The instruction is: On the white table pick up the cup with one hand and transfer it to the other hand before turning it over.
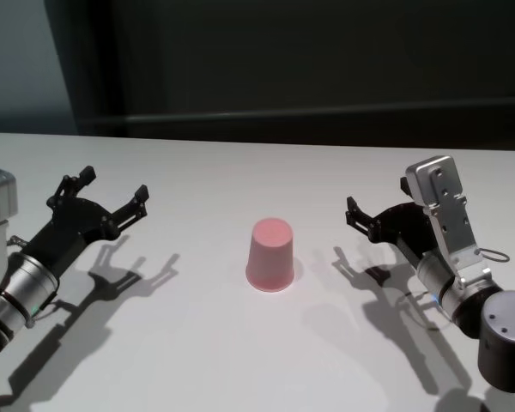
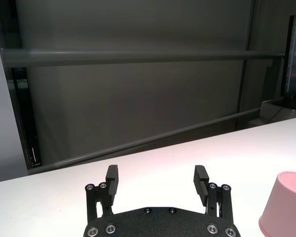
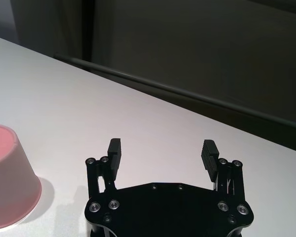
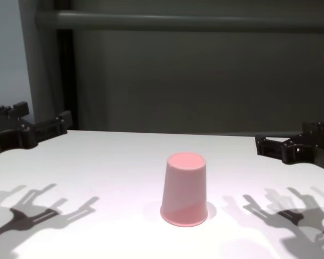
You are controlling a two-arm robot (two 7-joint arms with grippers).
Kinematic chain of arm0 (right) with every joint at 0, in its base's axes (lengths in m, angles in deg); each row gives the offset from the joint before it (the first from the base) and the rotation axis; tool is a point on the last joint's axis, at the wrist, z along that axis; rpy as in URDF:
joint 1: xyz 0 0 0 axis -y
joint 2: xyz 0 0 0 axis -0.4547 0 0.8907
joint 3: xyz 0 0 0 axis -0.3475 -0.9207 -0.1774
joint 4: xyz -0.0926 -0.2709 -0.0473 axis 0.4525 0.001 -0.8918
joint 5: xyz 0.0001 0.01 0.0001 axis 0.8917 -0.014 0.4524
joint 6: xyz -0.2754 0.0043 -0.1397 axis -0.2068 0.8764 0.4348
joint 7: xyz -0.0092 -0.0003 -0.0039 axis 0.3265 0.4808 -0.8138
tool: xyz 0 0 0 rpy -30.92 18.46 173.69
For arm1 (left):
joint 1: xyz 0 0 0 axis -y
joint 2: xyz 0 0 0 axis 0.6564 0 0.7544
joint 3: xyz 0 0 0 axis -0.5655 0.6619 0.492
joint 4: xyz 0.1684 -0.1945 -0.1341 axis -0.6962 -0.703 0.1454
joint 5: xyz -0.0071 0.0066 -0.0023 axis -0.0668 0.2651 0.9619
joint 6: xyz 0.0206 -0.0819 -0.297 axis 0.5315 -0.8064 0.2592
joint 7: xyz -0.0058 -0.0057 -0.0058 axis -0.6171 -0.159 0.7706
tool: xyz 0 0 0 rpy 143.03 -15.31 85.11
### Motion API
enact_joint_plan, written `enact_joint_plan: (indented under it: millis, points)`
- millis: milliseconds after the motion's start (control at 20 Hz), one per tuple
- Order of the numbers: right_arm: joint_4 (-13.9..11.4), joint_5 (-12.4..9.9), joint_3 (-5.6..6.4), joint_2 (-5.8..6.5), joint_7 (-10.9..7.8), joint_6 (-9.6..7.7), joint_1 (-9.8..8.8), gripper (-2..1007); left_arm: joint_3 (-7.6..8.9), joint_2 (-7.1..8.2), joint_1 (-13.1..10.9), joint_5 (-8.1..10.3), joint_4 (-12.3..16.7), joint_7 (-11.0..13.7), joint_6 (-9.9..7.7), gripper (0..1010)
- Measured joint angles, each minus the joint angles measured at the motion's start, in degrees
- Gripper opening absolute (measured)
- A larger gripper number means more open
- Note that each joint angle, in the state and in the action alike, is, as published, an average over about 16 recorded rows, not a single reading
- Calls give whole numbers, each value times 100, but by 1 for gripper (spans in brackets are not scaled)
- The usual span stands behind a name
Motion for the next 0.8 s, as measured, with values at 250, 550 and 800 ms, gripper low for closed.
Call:
enact_joint_plan:
  millis: [250,550,800]
  points:
    - [-5,-5,-6,5,-1,0,5,1002,0,0,0,0,0,0,0,1003]
    - [-9,-9,-10,8,-3,0,9,1002,0,0,0,0,0,0,0,1003]
    - [-11,-13,-12,9,-6,0,11,1002,0,0,0,0,0,0,0,1003]
